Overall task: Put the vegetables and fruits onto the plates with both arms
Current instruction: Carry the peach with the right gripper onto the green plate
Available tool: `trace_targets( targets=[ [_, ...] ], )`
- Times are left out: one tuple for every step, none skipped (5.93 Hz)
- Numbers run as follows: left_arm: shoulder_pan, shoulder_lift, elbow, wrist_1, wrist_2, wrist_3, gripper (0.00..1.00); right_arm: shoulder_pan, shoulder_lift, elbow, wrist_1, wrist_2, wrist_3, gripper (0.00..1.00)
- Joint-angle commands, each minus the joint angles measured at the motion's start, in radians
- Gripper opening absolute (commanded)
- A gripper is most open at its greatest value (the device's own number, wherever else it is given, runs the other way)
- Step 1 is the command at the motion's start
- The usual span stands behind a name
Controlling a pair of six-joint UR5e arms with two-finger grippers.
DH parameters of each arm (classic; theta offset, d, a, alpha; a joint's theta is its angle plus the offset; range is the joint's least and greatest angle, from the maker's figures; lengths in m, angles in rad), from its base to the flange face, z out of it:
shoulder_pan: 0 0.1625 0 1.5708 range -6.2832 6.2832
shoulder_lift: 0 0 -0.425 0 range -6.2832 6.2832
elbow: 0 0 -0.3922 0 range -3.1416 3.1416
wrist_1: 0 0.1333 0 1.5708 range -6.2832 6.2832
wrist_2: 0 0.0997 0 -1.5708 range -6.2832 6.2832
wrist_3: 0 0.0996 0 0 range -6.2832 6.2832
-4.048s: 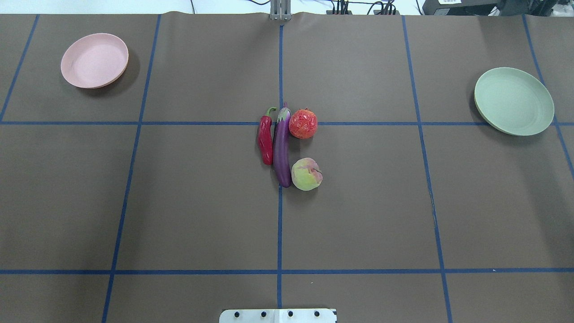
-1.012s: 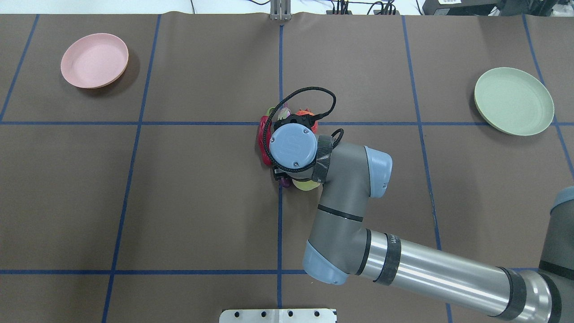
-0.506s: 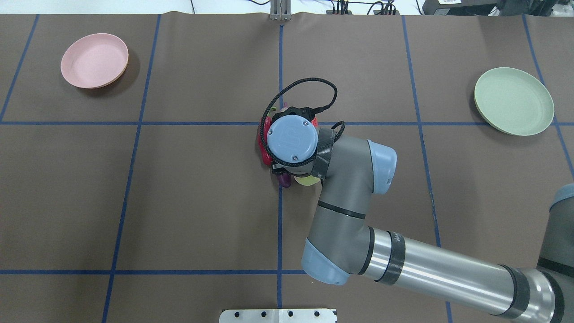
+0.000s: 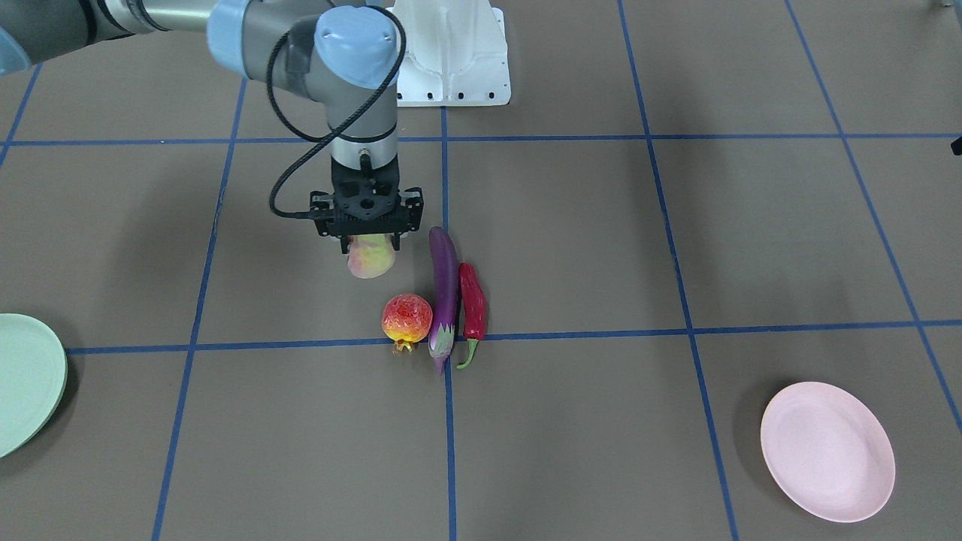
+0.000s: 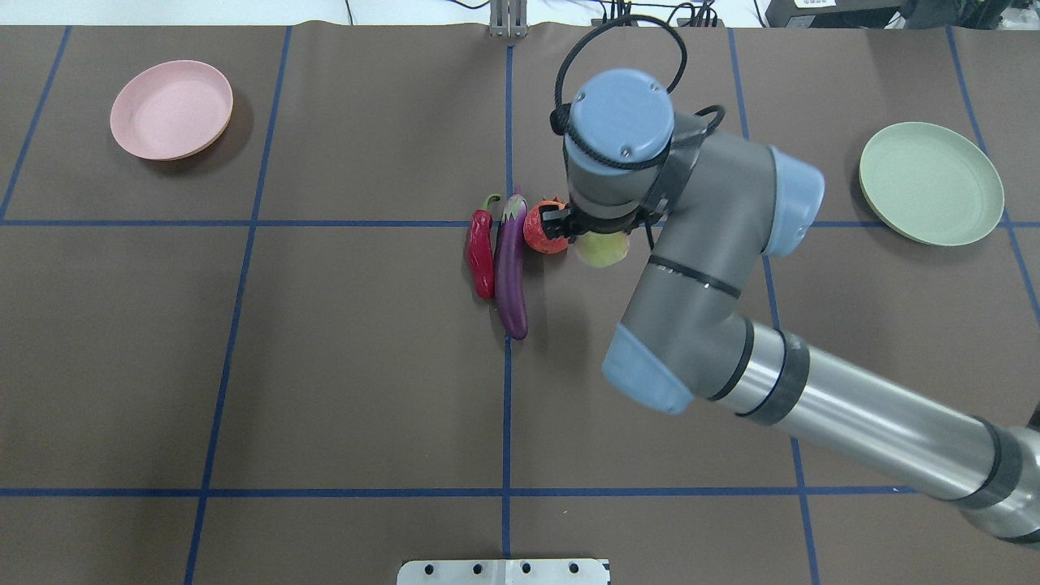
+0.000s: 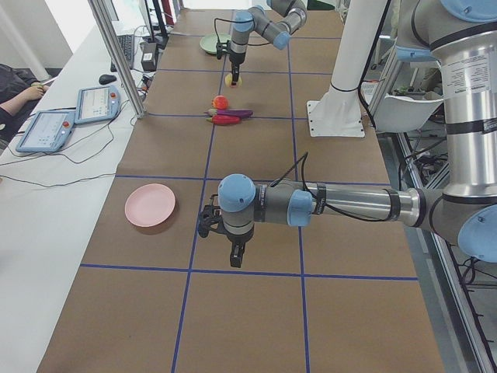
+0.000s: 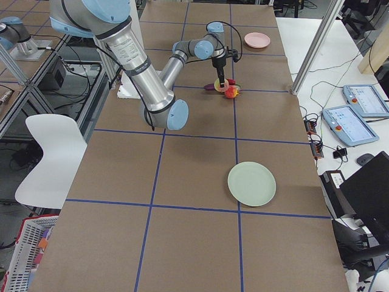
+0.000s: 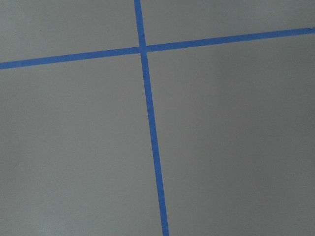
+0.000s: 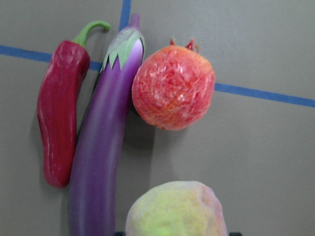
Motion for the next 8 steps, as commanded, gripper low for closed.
trace_targets(
  targets=[
    [0.0, 0.0, 0.0, 0.0, 0.0, 0.0, 1.0, 0.261, -0.109, -0.007, 0.001, 0.223, -0.376, 0.0],
    [0.0, 0.002, 0.0, 0.002, 0.0, 0.0, 1.0, 0.395, -0.185, -0.048, 0.003, 0.326, -0.612, 0.0],
    [0.0, 0.002, 0.0, 0.002, 0.0, 0.0, 1.0, 0.503, -0.219, -0.197, 0.144, 0.411, -0.754, 0.0],
    [0.0, 0.002, 0.0, 0.002, 0.0, 0.0, 1.0, 0.587, -0.281, -0.407, 0.407, 0.501, -0.844, 0.0],
    [0.0, 0.002, 0.002, 0.003, 0.0, 0.0, 1.0, 0.652, -0.287, -0.559, 0.523, 0.514, -0.966, 0.0],
    [0.002, 0.002, 0.002, 0.003, 0.0, 0.0, 1.0, 0.668, -0.324, -0.584, 0.526, 0.505, -1.004, 0.0],
    [0.002, 0.002, 0.003, 0.003, 0.0, 0.0, 1.0, 0.668, -0.35, -0.584, 0.527, 0.501, -0.995, 0.24],
    [0.003, 0.0, 0.003, 0.002, 0.0, 0.0, 1.0, 0.666, -0.361, -0.584, 0.529, 0.499, -0.992, 0.99]
  ],
)
